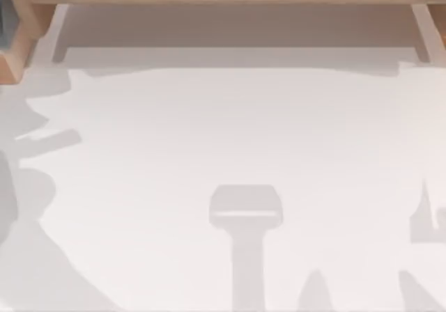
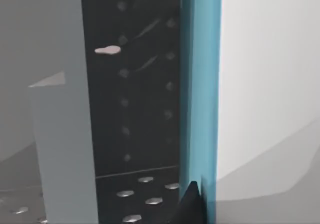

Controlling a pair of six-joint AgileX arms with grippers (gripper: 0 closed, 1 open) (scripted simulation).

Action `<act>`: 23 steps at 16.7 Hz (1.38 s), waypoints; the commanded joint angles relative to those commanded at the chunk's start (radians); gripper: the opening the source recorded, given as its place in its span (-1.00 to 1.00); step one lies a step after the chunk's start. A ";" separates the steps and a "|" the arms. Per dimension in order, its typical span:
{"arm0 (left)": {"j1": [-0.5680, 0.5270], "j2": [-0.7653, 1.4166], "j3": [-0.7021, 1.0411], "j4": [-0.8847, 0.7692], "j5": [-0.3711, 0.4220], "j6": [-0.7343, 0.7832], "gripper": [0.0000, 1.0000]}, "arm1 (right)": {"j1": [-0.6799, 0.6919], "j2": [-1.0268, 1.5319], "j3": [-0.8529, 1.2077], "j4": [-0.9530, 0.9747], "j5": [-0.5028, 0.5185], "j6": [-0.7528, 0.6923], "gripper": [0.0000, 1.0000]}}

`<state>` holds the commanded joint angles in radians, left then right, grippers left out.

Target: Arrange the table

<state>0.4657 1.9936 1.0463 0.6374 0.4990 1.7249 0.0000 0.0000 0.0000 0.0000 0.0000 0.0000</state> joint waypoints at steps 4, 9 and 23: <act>0.000 0.000 0.000 0.000 0.000 0.000 -0.40 | 0.000 0.000 0.000 0.000 0.000 0.000 1.00; 0.000 0.000 0.000 0.000 0.000 0.000 0.36 | 0.000 0.000 0.000 0.000 0.000 0.000 1.00; 0.003 -0.003 -0.004 0.000 0.001 0.000 1.00 | 0.000 0.000 0.000 0.000 0.000 0.000 1.00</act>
<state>0.4689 1.9903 1.0424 0.6377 0.5003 1.7245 0.0000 0.0000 0.0000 0.0000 0.0000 0.0000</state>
